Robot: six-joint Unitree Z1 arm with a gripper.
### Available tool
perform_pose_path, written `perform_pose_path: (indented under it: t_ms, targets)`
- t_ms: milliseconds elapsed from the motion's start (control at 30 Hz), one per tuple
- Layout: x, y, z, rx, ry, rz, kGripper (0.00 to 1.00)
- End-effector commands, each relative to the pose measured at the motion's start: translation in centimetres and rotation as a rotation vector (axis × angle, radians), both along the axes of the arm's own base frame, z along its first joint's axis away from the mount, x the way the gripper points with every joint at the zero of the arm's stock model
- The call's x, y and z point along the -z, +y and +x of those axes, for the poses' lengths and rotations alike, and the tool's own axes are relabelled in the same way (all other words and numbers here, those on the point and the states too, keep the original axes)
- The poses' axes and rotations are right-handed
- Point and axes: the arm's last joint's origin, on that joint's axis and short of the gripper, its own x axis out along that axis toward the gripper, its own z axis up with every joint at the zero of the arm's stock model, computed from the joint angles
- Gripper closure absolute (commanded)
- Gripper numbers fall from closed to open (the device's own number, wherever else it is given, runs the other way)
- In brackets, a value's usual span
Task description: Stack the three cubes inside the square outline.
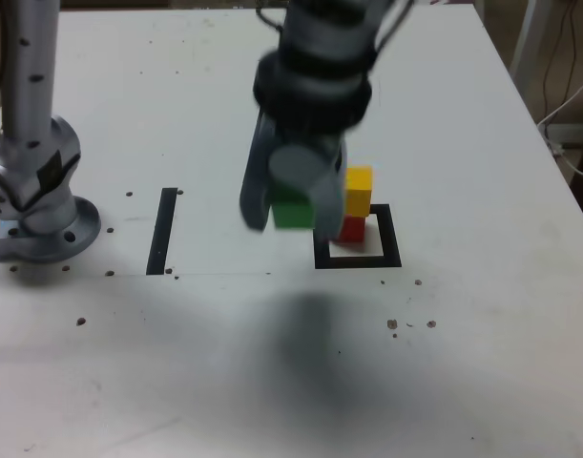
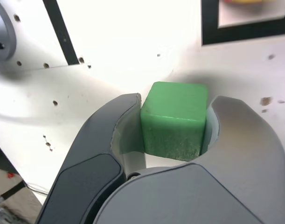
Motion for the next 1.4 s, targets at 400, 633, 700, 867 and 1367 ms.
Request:
perform_pose_path:
  t_ms: [400,633,700,867,1367]
  targets:
    - [-2.3,6.0,2.4,-0.009,-0.082,-0.034,0.72]
    - [-1.0,7.7,4.5,-0.017,-0.060,-0.054,0.72]
    - [-0.5,8.1,4.9,-0.020,-0.051,-0.058,0.72]
    - [0.4,8.6,5.7,-0.026,-0.033,-0.062,0.72]
    - [1.9,8.6,6.5,-0.023,0.005,-0.080,0.72]
